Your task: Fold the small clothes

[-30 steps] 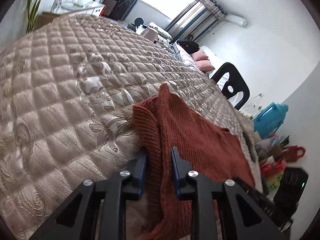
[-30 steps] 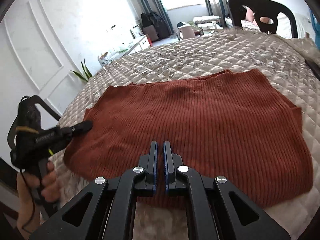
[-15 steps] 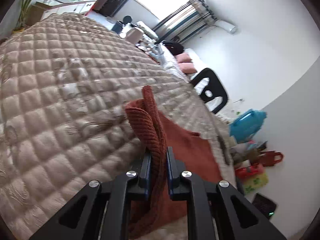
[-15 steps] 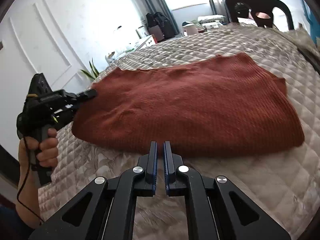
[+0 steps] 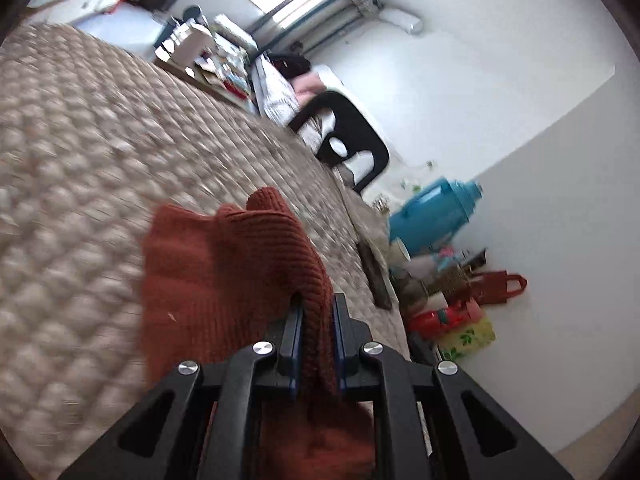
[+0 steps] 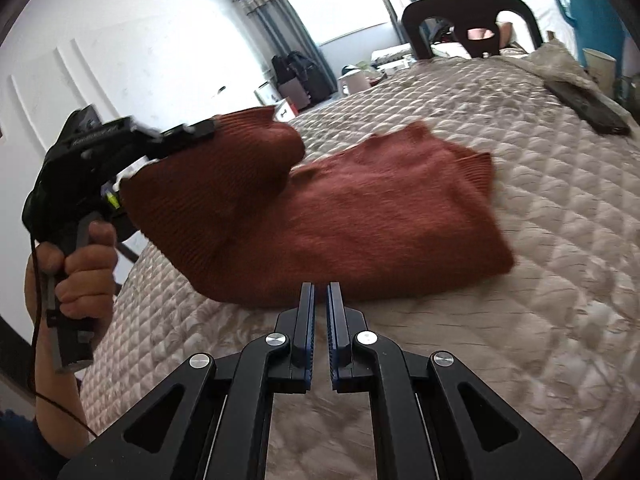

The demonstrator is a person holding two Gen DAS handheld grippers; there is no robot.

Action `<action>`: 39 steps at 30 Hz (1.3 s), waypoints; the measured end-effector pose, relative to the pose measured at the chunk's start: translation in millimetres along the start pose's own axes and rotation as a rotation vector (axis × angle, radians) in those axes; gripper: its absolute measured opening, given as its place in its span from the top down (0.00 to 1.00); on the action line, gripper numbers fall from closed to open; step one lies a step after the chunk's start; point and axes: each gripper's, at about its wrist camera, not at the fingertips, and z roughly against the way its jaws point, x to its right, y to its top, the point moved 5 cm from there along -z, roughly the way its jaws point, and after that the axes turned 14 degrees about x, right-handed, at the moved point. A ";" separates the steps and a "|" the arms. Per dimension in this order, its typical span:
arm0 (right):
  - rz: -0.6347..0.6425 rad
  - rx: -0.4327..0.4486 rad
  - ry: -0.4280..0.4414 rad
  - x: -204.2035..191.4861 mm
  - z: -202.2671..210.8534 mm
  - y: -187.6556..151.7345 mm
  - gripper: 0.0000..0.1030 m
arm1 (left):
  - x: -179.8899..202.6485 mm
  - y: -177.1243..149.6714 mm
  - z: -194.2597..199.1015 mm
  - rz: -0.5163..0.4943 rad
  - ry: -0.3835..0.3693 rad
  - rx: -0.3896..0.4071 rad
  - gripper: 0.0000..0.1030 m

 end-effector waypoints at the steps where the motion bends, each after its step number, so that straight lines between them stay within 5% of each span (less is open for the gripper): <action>1: -0.004 0.006 -0.011 5.5 3.1 1.1 0.95 | 5.7 -8.2 -11.3 -0.006 -0.003 -0.020 0.86; 9: -0.086 0.028 -0.052 42.1 15.6 5.0 0.95 | 15.3 -77.1 -82.5 -0.041 0.000 -0.232 0.86; 11: -0.108 0.040 -0.044 46.6 16.6 7.5 0.94 | 23.5 -78.0 -77.6 -0.046 -0.024 -0.236 0.78; 16: -0.169 0.085 0.003 50.6 18.4 20.1 0.56 | 39.0 -54.1 -31.7 -0.144 -0.055 -0.117 0.71; 20: -0.212 0.112 0.071 47.8 10.5 35.7 0.55 | 23.0 -39.7 7.4 -0.263 0.046 -0.017 0.71; 26: -0.301 0.114 0.136 47.5 -9.3 61.4 0.55 | -6.8 -49.6 22.5 -0.341 0.121 -0.037 0.71; 33: -0.236 -0.059 0.016 52.7 -59.7 48.7 0.55 | -7.3 -56.6 22.4 -0.379 0.108 -0.026 0.71; 37: -0.204 -0.048 0.024 46.6 -65.1 51.2 0.55 | -10.8 -59.9 22.2 -0.385 0.107 -0.028 0.71; 39: -0.184 -0.053 0.024 46.8 -70.3 53.8 0.72 | -11.0 -60.0 21.6 -0.384 0.108 -0.029 0.71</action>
